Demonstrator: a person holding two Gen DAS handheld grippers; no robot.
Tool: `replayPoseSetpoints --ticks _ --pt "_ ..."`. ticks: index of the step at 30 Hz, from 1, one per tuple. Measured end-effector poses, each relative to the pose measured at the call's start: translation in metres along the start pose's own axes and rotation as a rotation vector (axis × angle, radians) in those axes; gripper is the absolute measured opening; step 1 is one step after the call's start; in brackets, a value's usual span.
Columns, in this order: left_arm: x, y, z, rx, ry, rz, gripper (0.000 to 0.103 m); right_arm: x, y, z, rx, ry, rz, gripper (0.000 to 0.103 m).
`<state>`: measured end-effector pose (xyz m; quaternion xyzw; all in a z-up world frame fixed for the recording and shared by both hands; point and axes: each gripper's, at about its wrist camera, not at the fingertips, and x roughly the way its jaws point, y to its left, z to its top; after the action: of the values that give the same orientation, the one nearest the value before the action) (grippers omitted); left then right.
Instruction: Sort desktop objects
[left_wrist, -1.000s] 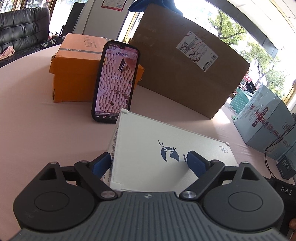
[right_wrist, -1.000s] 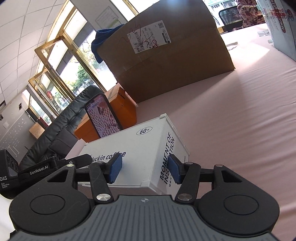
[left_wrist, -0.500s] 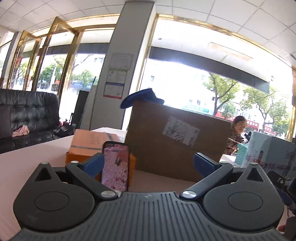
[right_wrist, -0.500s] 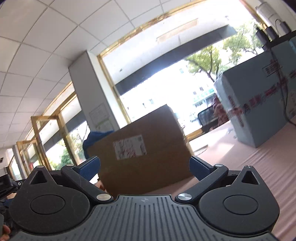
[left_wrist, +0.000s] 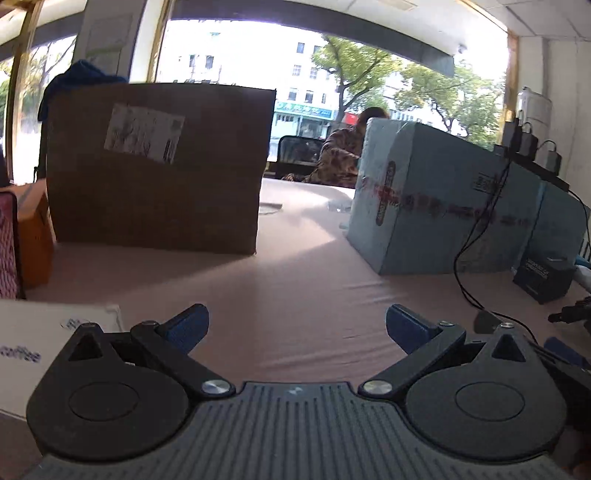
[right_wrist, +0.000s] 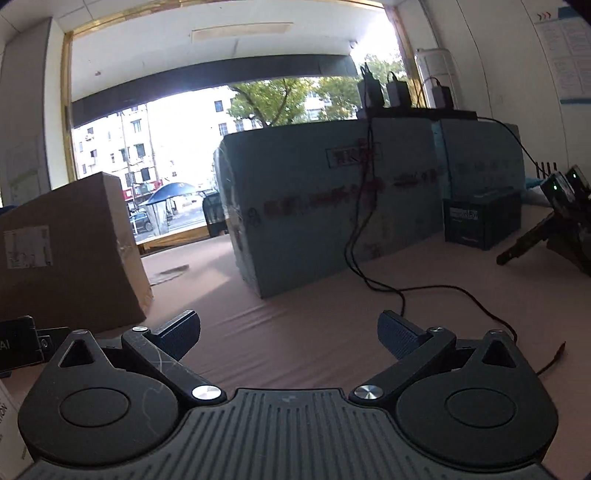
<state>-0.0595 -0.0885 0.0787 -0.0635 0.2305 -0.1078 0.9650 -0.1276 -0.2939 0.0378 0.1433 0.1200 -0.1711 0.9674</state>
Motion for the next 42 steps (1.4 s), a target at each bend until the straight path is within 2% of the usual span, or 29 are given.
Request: replayPoseSetpoints --ticks 1,3,5,7,9,11,12,14,24,32,42 --pt "0.014 0.000 -0.003 -0.008 0.027 0.009 0.103 0.010 -0.008 -0.003 0.006 0.030 -0.009 0.103" --pt "0.044 -0.003 -0.011 0.010 0.130 0.027 0.103 0.030 -0.009 -0.009 -0.039 0.084 -0.015 0.103" --pt "0.073 -0.005 -0.017 0.028 0.232 0.047 0.103 0.053 0.001 -0.015 -0.140 0.130 -0.024 0.103" --pt "0.096 0.000 -0.022 0.015 0.268 0.095 0.103 0.082 0.021 -0.019 -0.276 0.179 -0.028 0.103" --pt "0.113 0.007 -0.025 0.025 0.261 0.146 0.103 0.107 0.034 -0.023 -0.320 0.218 -0.026 0.103" --pt "0.129 0.009 -0.027 0.095 0.237 0.194 0.103 0.130 0.043 -0.027 -0.300 0.268 0.002 0.103" --pt "0.136 0.009 -0.026 0.129 0.227 0.187 0.103 0.141 0.048 -0.028 -0.296 0.313 0.018 0.103" --pt "0.146 0.015 -0.020 0.109 0.226 0.166 0.103 0.157 0.059 -0.029 -0.293 0.377 0.049 0.103" --pt "0.165 0.015 -0.011 0.084 0.205 0.224 0.103 0.193 0.081 -0.024 -0.279 0.367 0.002 0.103" --pt "0.165 0.013 -0.012 0.079 0.201 0.234 0.103 0.193 0.074 -0.021 -0.243 0.364 0.024 0.103" --pt "0.167 0.013 -0.011 0.075 0.198 0.231 0.103 0.191 0.076 -0.022 -0.262 0.362 0.019 0.103"
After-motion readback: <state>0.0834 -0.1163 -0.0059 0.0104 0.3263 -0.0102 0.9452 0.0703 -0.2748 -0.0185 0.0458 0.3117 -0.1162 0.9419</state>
